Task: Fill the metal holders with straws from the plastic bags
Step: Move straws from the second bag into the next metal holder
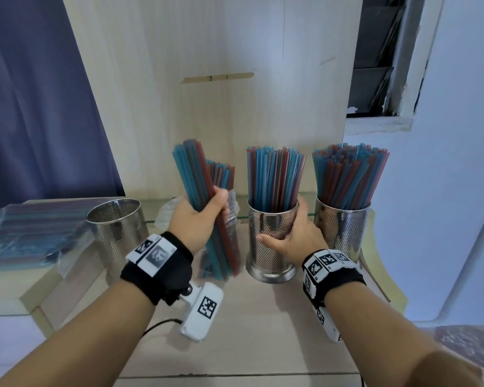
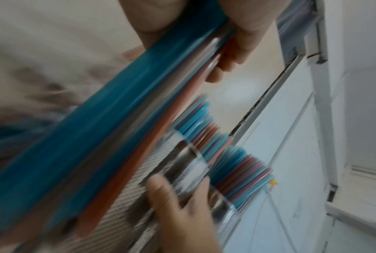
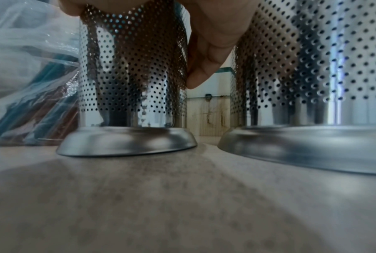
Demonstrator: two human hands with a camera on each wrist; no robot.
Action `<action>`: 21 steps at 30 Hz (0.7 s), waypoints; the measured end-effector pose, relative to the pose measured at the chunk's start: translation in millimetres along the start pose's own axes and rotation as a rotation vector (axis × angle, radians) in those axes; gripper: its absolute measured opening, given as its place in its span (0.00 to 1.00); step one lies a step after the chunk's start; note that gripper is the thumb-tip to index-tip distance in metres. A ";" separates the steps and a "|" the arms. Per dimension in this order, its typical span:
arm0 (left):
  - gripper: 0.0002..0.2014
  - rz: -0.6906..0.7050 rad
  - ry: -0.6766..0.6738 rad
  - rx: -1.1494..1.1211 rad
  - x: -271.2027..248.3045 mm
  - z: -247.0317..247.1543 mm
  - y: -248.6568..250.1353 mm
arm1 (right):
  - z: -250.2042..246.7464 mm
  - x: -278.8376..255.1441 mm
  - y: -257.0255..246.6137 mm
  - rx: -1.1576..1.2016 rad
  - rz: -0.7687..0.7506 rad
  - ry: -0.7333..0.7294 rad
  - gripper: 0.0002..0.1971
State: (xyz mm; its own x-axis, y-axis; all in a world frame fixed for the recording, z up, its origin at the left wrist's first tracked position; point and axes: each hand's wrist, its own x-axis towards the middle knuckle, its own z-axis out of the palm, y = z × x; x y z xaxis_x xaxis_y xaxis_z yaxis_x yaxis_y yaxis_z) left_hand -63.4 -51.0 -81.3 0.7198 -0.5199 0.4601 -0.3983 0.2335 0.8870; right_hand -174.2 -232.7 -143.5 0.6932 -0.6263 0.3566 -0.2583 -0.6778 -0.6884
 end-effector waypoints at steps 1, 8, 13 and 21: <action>0.09 0.013 0.010 -0.024 6.4 1.9 10.4 | -0.5 -0.5 -0.4 0.001 0.003 -0.003 0.61; 0.12 0.263 0.014 -0.057 46.0 15.7 80.9 | -1.3 -1.5 -0.4 -0.002 0.015 -0.009 0.62; 0.15 0.304 0.048 -0.166 73.2 38.5 101.6 | -1.3 -0.6 -0.1 -0.004 0.022 -0.015 0.62; 0.14 0.118 0.091 0.038 81.3 72.0 57.5 | 1.0 2.0 4.4 -0.029 0.014 -0.017 0.63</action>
State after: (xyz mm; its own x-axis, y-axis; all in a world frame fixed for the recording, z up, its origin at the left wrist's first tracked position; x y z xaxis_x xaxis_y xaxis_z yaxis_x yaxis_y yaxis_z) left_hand -68.8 -139.0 4.2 0.7145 -0.4133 0.5645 -0.5033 0.2567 0.8251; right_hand -173.3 -236.5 -146.4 0.7009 -0.6294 0.3356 -0.2875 -0.6799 -0.6746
